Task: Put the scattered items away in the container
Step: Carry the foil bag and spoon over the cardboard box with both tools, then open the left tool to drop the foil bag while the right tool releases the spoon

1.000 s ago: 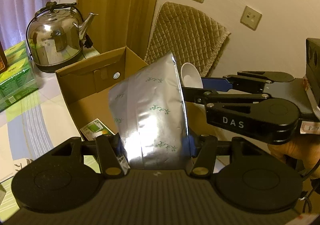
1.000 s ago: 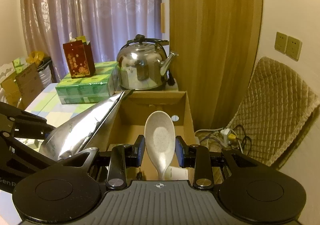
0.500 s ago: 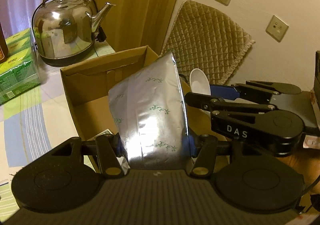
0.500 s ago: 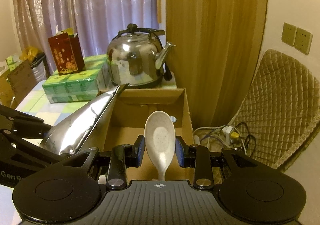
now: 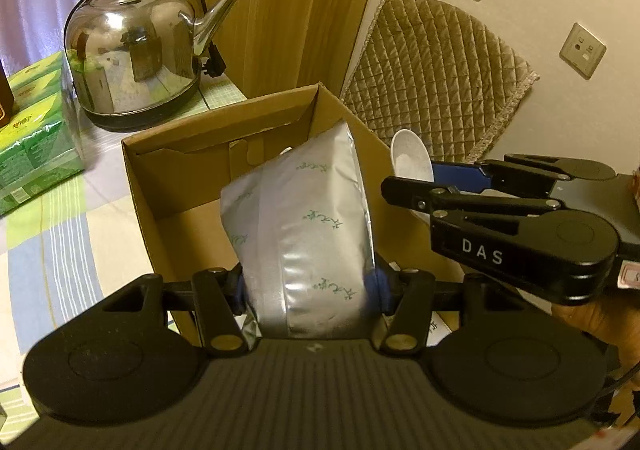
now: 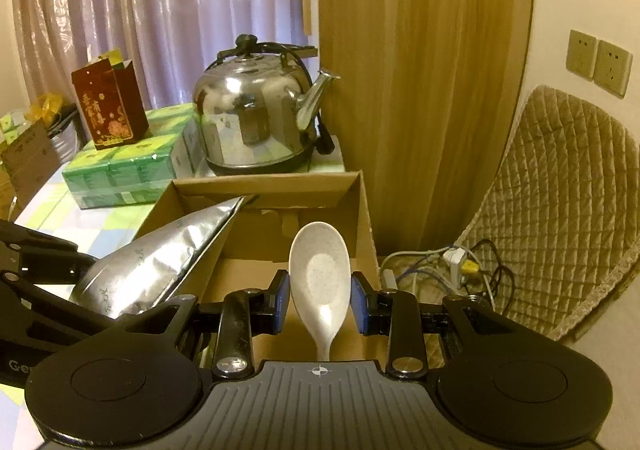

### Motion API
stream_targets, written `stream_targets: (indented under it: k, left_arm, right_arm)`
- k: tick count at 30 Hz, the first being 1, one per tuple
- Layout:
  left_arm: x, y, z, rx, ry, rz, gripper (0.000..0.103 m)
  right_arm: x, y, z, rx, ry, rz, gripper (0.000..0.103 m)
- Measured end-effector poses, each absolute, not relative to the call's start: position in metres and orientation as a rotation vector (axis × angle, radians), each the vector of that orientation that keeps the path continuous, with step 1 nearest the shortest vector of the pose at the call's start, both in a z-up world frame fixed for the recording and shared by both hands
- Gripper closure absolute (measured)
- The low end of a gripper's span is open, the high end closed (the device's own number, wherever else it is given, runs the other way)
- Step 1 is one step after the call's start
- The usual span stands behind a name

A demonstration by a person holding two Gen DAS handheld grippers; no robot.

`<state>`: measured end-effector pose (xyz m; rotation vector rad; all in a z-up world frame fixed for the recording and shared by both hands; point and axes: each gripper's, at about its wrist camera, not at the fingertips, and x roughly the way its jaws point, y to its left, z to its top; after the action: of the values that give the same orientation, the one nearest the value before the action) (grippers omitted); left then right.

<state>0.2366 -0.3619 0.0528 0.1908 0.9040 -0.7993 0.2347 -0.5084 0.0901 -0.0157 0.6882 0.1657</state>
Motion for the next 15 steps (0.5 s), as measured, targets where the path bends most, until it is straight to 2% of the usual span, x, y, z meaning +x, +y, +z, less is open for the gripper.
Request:
stream_targets:
  k: [15]
  left_arm:
    - [0.271, -0.382, 0.041, 0.170, 0.922, -0.770, 0.052]
  right_arm:
    - [0.259, -0.518, 0.085, 0.021, 0.676, 0.116, 0.074]
